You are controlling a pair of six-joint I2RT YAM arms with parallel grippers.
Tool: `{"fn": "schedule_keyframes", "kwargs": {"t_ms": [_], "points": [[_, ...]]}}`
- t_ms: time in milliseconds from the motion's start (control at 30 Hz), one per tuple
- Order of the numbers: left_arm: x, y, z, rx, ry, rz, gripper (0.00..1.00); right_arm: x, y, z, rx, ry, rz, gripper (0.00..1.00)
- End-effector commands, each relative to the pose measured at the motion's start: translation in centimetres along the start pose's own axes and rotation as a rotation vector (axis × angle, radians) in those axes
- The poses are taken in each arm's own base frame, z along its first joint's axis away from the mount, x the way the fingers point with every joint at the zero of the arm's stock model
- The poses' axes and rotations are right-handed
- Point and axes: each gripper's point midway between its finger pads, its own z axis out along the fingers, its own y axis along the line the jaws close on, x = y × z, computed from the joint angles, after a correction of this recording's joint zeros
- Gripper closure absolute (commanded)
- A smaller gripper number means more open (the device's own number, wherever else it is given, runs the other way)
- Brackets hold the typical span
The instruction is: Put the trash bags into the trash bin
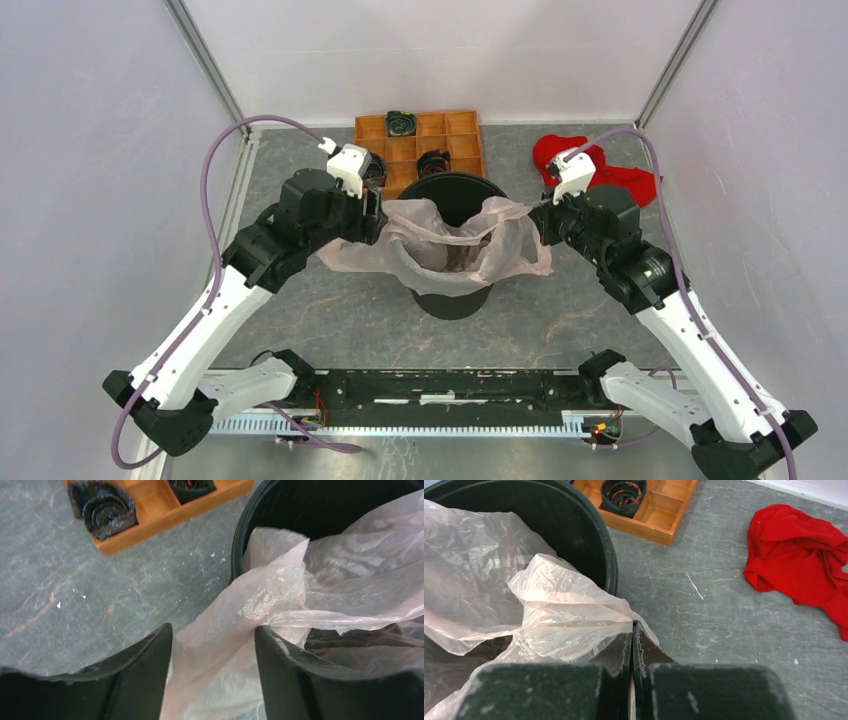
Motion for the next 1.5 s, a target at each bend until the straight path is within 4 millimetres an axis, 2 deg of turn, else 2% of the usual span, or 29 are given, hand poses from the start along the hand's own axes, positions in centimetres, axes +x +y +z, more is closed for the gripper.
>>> {"fn": "schedule_keyframes", "kwargs": {"t_ms": [0, 33, 133, 267, 400, 500, 533, 567, 833, 900, 1000, 1200, 1333, 1467], "points": [[-4.1, -1.2, -1.0, 0.043, -0.082, -0.066, 0.27, -1.9, -1.3, -0.4, 0.065, -0.016, -0.036, 1.00], [-4.0, -1.5, -1.2, 0.061, -0.075, -0.058, 0.25, -2.0, -1.1, -0.4, 0.057, -0.014, -0.044, 1.00], [-3.8, -1.5, -1.6, 0.064, -0.085, -0.066, 0.24, -2.1, -1.1, -0.5, 0.055, -0.026, -0.048, 0.97], [-4.4, -1.1, -1.4, 0.032, -0.100, -0.098, 0.36, -2.4, -0.9, -0.3, 0.044, -0.032, -0.047, 0.97], [-5.0, -1.2, 0.0, 0.018, -0.075, -0.118, 0.63, -2.8, -1.0, 0.1, 0.050, -0.036, -0.045, 0.97], [-5.2, -0.7, 1.4, -0.035, -0.049, -0.134, 0.82, -2.6, -1.7, 0.8, 0.073, -0.031, -0.048, 0.97], [-5.0, -0.5, 2.0, -0.054, -0.027, -0.131, 0.93, -2.5, -1.8, 1.1, 0.067, -0.022, -0.048, 0.99], [-5.0, -0.3, 2.5, -0.073, -0.010, -0.128, 0.97, -2.6, -1.7, 1.4, 0.054, -0.014, -0.054, 1.00], [-6.5, 3.3, 5.4, -0.231, -0.032, -0.238, 0.98, -3.2, -2.9, 3.3, 0.037, 0.019, -0.046, 0.99], [-6.8, 4.7, 6.2, -0.242, -0.042, -0.295, 0.98, -3.4, -3.2, 4.0, 0.026, 0.023, -0.036, 0.99], [-7.1, 5.7, 7.5, -0.206, -0.047, -0.361, 0.98, -3.5, -3.5, 5.0, 0.003, 0.028, -0.020, 0.99], [-7.3, 6.0, 9.7, -0.153, -0.038, -0.409, 0.98, -3.0, -4.1, 7.1, -0.018, 0.048, 0.009, 0.95], [-7.2, 5.3, 10.9, -0.103, -0.026, -0.422, 0.98, -2.8, -4.2, 7.9, -0.028, 0.055, 0.024, 0.93], [-6.3, 5.2, 11.9, -0.084, 0.000, -0.452, 0.98, -2.2, -4.4, 8.6, -0.028, 0.068, 0.043, 0.90]]}}
